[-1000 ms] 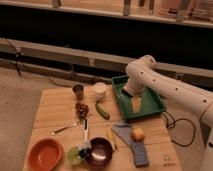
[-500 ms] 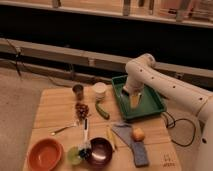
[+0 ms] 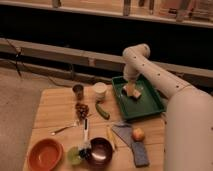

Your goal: Wipe purple bowl with eraser

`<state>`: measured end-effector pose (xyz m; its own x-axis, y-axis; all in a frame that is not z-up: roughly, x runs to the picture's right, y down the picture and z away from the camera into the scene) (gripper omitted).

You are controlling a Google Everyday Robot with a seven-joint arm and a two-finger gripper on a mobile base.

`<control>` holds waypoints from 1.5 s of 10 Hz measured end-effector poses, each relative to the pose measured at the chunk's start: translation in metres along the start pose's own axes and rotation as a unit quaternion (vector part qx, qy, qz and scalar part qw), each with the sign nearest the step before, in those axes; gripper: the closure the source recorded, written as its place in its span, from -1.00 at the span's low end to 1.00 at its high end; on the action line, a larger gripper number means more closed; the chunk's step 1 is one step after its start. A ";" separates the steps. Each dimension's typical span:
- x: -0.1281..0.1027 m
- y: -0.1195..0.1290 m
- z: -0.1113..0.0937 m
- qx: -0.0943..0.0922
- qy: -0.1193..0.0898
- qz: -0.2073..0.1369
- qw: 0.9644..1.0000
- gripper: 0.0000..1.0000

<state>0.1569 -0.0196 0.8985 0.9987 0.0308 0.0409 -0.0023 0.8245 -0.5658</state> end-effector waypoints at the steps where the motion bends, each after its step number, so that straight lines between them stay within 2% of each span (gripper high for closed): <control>1: 0.005 -0.011 0.010 -0.003 -0.001 0.028 1.000 -0.60; 2: 0.007 -0.016 0.015 -0.004 -0.001 0.051 0.999 -0.60; 4: 0.019 -0.013 0.023 -0.003 0.009 0.123 0.992 -0.60; 6: 0.025 -0.010 0.028 0.002 0.010 0.161 0.987 -0.60; 7: 0.029 -0.009 0.031 0.006 0.008 0.164 0.986 -0.60; 10: 0.039 -0.013 0.045 0.013 -0.002 0.145 0.989 -0.60; 12: 0.041 -0.022 0.053 0.014 -0.007 0.143 0.990 -0.60; 15: 0.048 -0.028 0.071 0.001 -0.006 0.152 0.988 -0.60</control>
<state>0.2012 -0.0009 0.9743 0.9512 0.2838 -0.1211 -0.3021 0.7770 -0.5522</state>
